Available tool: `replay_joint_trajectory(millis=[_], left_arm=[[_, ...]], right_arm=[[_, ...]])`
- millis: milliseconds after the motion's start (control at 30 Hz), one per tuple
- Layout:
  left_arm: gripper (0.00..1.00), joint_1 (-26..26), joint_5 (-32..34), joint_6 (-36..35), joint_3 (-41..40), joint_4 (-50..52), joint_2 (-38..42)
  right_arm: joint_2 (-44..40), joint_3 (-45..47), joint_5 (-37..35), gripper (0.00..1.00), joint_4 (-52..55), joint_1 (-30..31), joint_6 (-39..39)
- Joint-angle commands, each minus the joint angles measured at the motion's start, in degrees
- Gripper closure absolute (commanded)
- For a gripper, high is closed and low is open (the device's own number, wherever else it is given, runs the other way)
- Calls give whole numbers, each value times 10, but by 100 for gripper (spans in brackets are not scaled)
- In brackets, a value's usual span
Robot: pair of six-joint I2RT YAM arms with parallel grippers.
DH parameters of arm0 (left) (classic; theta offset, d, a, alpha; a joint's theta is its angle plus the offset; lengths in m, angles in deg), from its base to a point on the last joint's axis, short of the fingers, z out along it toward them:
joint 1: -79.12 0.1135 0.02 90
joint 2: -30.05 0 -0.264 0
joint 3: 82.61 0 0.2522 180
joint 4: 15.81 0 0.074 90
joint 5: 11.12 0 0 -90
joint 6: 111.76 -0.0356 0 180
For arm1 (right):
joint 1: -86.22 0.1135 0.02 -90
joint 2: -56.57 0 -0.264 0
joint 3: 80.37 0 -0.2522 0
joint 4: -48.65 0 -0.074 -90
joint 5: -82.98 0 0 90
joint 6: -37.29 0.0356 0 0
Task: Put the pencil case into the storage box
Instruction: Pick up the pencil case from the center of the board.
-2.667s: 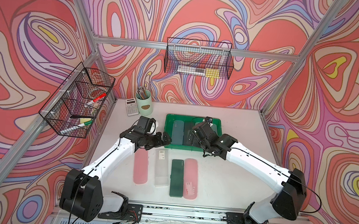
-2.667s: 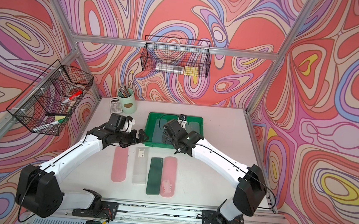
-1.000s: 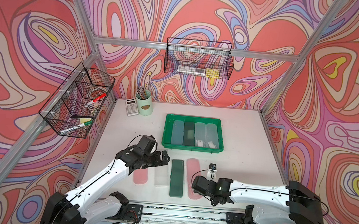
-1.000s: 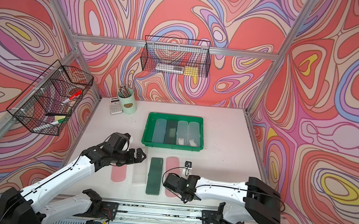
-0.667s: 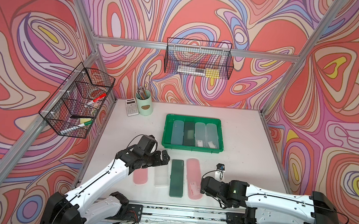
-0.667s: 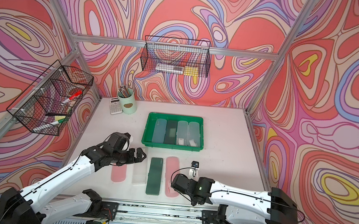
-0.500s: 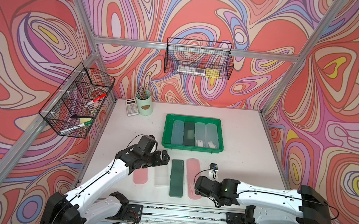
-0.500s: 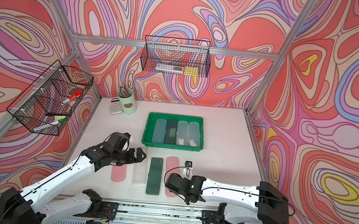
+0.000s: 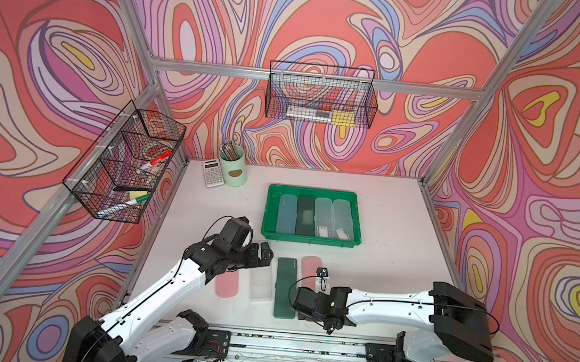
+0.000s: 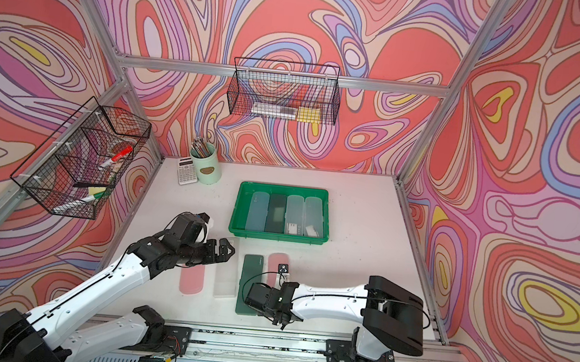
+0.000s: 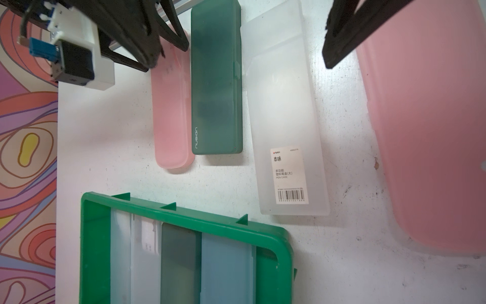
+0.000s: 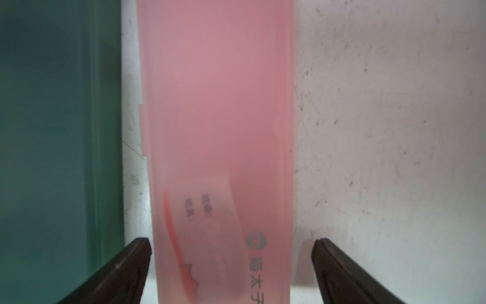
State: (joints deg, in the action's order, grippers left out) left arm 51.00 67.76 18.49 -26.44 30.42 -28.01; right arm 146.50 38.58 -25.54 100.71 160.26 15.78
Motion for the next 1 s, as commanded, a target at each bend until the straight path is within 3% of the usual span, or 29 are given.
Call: replay_joint_trajectory(millis=[0,333,767,967], left_arm=[[1,-3,9,-13,11,16,9],[1,-3,12,-17,17,23,12],[1,-3,28,-9,52,46,24],[1,-3,21,0,72,38,27]], right_arm=[[23,-22,-2,2,19,10,12],[82,-44,-13,9,29,23,44],[47,-42,-68,26,89,37,95],[16,-55,-118,27,153,71,137]])
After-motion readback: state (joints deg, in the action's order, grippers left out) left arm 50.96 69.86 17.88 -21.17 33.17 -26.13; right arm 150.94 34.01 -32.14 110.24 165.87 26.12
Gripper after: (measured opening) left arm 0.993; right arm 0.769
